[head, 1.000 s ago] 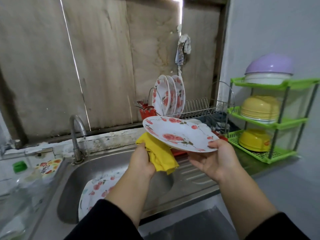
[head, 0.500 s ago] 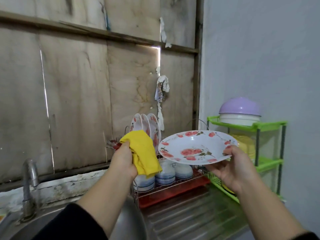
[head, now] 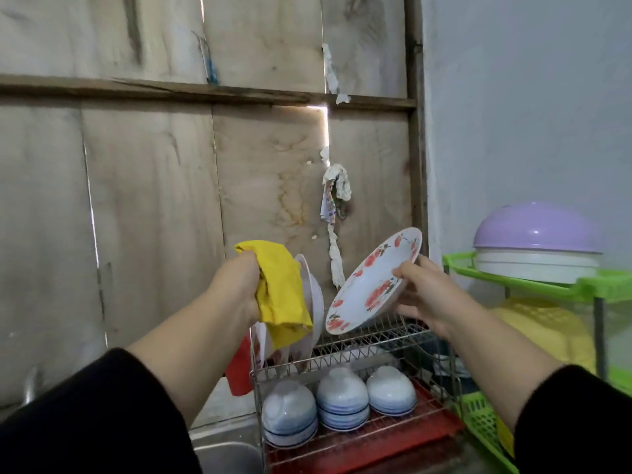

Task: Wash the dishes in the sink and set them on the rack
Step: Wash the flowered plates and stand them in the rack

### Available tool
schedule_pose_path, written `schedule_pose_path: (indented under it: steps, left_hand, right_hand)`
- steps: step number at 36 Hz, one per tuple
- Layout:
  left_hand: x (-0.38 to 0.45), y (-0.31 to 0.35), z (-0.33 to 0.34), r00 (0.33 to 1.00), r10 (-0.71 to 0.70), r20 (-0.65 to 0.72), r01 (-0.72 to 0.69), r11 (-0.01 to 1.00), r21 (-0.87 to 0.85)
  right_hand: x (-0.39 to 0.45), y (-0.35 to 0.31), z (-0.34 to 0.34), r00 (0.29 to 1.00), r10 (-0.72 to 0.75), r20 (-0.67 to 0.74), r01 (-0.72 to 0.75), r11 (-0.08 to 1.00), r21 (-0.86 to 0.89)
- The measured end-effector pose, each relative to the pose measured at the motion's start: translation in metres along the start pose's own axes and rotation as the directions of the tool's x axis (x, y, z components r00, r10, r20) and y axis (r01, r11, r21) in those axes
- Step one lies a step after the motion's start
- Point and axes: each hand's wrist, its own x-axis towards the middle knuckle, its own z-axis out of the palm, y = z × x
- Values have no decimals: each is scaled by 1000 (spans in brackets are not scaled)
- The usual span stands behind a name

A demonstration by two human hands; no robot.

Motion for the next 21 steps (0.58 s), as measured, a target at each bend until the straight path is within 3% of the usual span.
schedule_pose_path:
  steps: [10, 14, 21]
  left_hand:
    - [19, -3, -3, 994, 89, -62, -81, 988, 131]
    - [25, -6, 1, 990, 68, -121, -50, 988, 143]
    - [24, -9, 2, 985, 84, -152, -61, 987, 150]
  right_hand:
    - [70, 24, 16, 972, 29, 233, 18, 980, -196]
    - [89, 33, 24, 938, 64, 340, 27, 966, -255]
    - [104, 50, 39, 908, 46, 416, 123, 920, -371]
